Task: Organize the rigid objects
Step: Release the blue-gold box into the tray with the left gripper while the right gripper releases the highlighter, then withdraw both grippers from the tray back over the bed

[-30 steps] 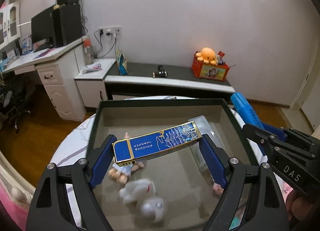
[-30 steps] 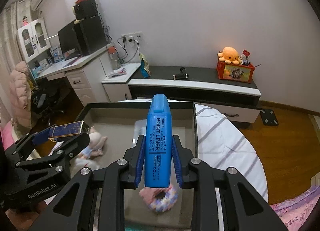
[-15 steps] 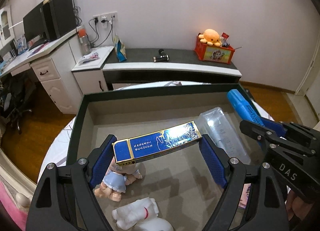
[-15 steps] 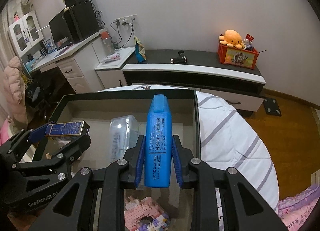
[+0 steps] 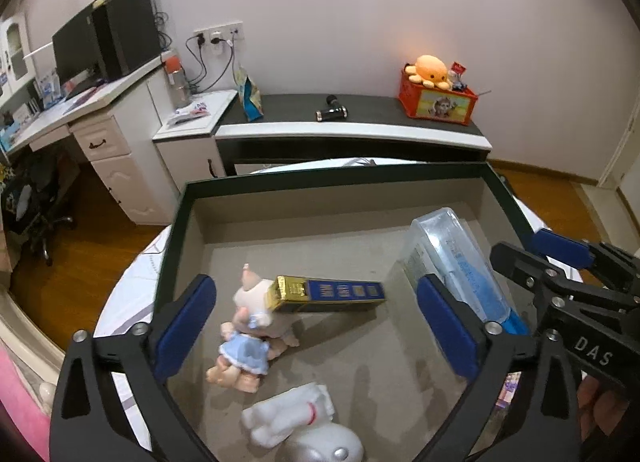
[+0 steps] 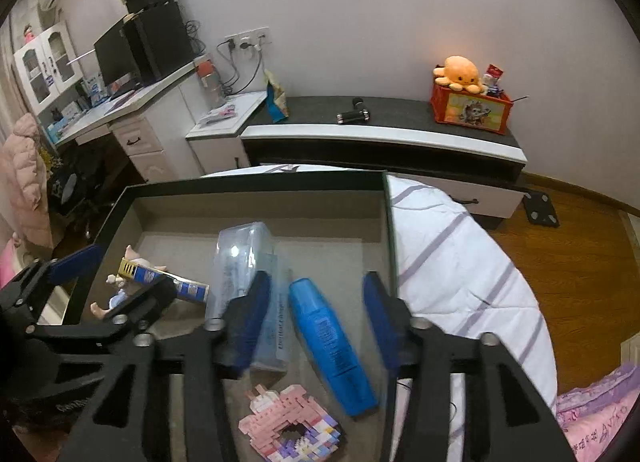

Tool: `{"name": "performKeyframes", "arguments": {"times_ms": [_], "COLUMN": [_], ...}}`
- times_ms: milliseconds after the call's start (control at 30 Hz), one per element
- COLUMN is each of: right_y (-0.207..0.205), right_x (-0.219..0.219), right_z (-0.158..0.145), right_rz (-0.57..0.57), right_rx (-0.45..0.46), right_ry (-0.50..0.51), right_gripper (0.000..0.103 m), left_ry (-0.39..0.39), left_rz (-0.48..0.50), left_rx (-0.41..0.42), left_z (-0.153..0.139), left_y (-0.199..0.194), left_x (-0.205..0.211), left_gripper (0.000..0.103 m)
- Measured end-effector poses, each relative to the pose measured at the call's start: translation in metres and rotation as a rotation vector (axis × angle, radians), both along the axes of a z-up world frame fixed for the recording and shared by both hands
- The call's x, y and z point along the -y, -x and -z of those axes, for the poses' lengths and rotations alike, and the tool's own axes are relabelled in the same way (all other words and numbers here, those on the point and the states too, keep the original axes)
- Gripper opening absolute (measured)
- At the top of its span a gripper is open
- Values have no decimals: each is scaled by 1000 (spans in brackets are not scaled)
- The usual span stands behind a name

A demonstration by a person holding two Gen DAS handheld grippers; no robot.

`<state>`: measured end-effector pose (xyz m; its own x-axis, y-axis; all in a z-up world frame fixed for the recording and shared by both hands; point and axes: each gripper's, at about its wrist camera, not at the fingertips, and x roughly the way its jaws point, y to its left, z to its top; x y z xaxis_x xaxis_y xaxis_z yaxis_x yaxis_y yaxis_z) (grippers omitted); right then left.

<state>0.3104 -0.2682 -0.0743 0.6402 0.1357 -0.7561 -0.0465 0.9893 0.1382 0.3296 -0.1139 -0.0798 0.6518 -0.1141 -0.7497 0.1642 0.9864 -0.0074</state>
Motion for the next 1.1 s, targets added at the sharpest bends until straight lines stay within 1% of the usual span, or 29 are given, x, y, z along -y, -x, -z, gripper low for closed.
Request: {"name": "performKeyframes", "arguments": {"times_ms": [67,100,167,233,300,333,400,500,833,1100], "right_y": [2,4,8,13,19,21,30,42,94,147], "right_x": [3,3,2,4,4,5,5,3,-6,-17], "right_z": [-1,-3,-7,-11,-16,-17,-23,-31,-65,-87], "right_rz": [0,-3,32,36,56,63,70,77,75,73], "right_rx": [2,3,11,24,32,39,51,68,146,209], "right_ry": [-26,-35,5,-22,-25,-19,-22,-23,-25,-27], "right_gripper": [68,74,88,92,101,103,103,103,103,103], "left_ry": [14,16,26,37,44,48,56,46,77,26], "left_rz": [-6,-8,-2,-9,-18,-20,-20,-21,-38,-51], "left_rx": [-1,-2,3,15,23,28,47,74,162,227], "left_z": [-3,-5,-9,-14,-20,-22,-30,-40,-75,-88], "left_y": [3,4,9,16,23,25,34,48,105,157], "left_x": [-7,-10,-15,-19,-23,-26,-29,-31,-48,-54], "left_gripper": [103,103,103,103,103,103,103,103,103,103]}}
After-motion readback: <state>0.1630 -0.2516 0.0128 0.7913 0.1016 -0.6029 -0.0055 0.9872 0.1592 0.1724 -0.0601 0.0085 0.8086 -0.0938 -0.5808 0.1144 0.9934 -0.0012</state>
